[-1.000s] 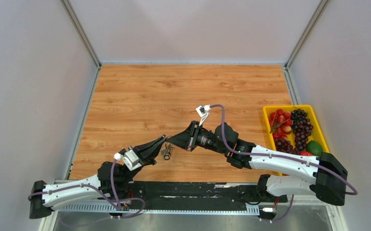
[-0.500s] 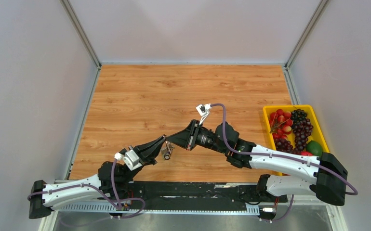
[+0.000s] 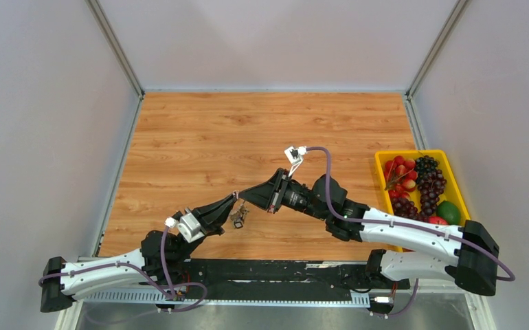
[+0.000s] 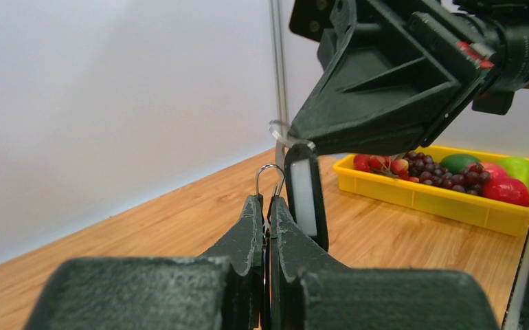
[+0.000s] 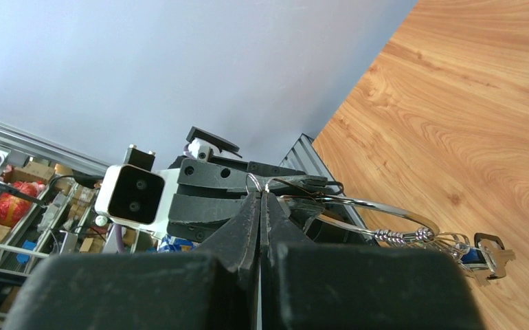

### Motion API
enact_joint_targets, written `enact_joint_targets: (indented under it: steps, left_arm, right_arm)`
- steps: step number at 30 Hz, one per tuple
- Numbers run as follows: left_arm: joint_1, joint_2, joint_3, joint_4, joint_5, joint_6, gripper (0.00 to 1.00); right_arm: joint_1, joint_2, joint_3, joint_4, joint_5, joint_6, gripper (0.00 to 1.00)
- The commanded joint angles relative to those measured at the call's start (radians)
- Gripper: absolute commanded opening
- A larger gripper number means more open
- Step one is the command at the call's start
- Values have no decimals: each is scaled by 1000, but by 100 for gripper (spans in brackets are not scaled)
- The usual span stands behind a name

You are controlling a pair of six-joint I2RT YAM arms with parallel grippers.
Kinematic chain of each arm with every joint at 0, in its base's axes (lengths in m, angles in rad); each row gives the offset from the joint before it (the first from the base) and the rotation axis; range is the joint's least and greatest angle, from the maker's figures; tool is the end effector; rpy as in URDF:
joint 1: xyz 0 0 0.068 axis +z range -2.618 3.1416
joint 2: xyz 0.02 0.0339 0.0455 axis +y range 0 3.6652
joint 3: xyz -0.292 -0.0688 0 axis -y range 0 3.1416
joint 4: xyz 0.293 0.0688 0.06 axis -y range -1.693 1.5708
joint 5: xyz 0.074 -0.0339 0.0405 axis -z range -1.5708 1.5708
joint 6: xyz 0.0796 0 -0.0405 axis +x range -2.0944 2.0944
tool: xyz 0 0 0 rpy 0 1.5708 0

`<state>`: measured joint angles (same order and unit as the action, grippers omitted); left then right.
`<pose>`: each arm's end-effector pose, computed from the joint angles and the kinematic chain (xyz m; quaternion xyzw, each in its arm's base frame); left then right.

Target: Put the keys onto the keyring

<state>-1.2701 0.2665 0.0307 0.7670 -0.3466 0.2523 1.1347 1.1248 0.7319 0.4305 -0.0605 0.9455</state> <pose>0.0749 -0.1501 0.2557 0.2291 0.4575 -0.3417 0.7883 0.1397 0.3112 0.3260 -0.0872 0.6882 0.6315 0.3463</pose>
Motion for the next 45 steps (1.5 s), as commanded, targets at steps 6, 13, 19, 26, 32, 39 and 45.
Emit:
enact_joint_targets:
  steps: [6, 13, 19, 26, 32, 39, 45]
  left_arm:
    - [1, -2, 1, 63, -62, 45, 1]
    - [0, 9, -18, 128, -93, 90, 1]
    - [0, 63, -18, 192, -113, 144, 1]
    - [0, 88, -22, 257, -114, 186, 1]
    - [0, 83, -47, 268, -98, 184, 0]
    - [0, 62, -57, 268, -68, 177, 1]
    - [1, 73, -61, 276, -55, 181, 1]
  right_arm:
    - [22, -91, -57, 29, 50, 17, 0]
    - [24, -84, -82, 23, 55, 55, 0]
    - [23, -40, -25, -36, 40, 91, 0]
    - [10, 2, 33, -101, 23, 142, 0]
    - [5, -4, 38, -101, 32, 170, 0]
    - [-3, -4, 58, -105, 18, 203, 0]
    - [-5, 9, 90, -114, 11, 212, 0]
